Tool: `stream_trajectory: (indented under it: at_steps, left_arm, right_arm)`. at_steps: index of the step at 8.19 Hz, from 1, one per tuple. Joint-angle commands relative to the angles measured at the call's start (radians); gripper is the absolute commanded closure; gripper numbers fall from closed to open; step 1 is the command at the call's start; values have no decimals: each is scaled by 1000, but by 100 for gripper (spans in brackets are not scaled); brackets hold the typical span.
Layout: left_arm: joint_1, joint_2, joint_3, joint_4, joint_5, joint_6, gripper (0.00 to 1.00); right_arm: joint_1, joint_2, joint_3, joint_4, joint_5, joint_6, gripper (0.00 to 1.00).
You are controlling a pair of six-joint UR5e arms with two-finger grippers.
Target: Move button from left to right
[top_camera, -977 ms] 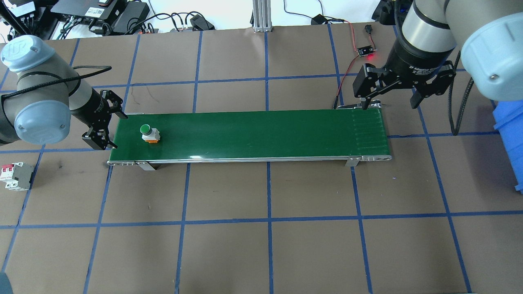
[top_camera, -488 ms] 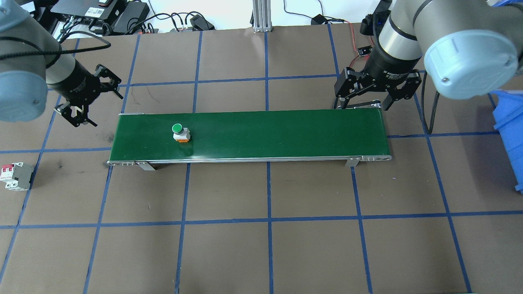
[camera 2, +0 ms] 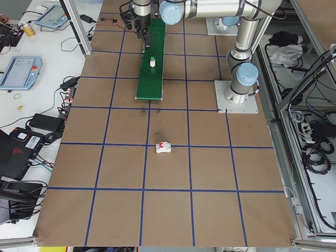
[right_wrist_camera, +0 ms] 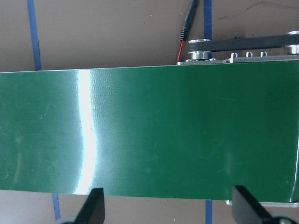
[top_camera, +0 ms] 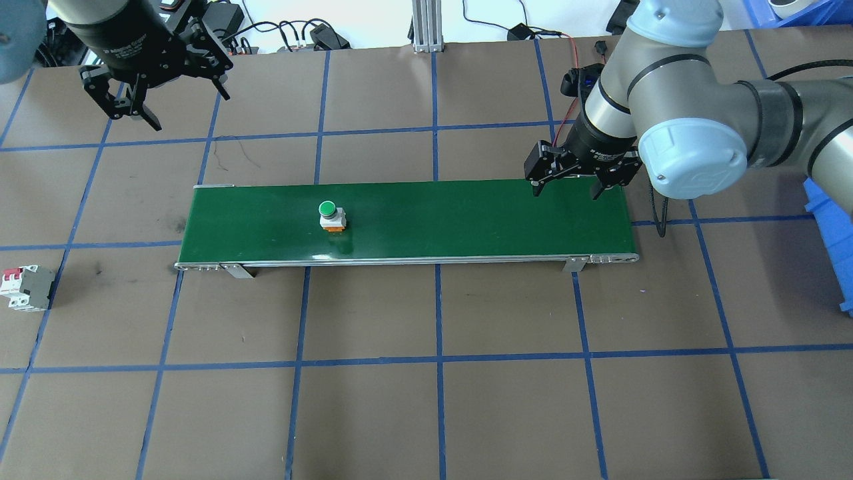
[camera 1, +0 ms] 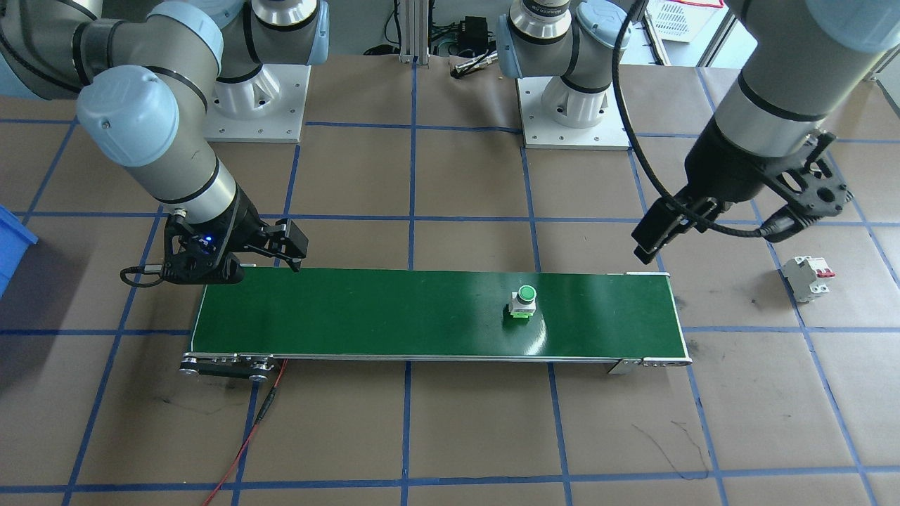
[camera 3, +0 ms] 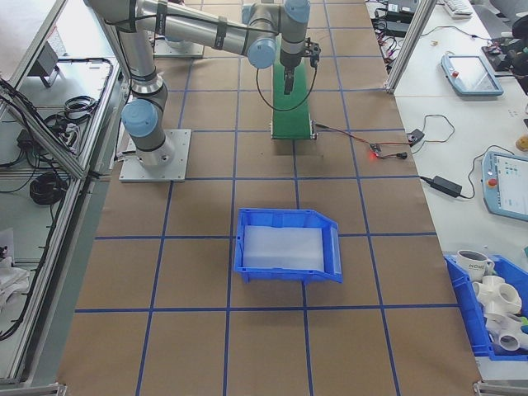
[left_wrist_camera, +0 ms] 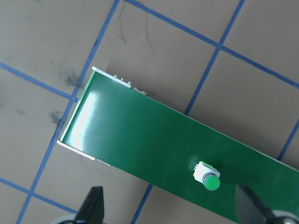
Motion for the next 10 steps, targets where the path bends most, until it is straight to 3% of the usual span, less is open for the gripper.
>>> stream_trajectory:
  at_steps: [1, 3, 5, 6, 8, 10]
  left_arm:
    - [-74, 11, 52, -51, 16, 191, 0]
    - [-152, 11, 51, -45, 16, 192, 0]
    - [-172, 22, 58, -44, -9, 180, 0]
    - [-174, 22, 57, -45, -51, 188, 0]
    - [-174, 23, 54, -45, -46, 196, 0]
    - [-174, 29, 52, -50, 5, 199, 0]
  right_arm:
    - [0, 50, 17, -56, 13, 11, 5]
    - [0, 53, 28, -59, 52, 39, 5]
    - [0, 55, 31, -58, 146, 12, 2]
    - [0, 55, 31, -58, 144, 12, 2]
    - [2, 55, 31, -58, 148, 22, 7]
    - [9, 53, 30, -59, 153, 63, 6]
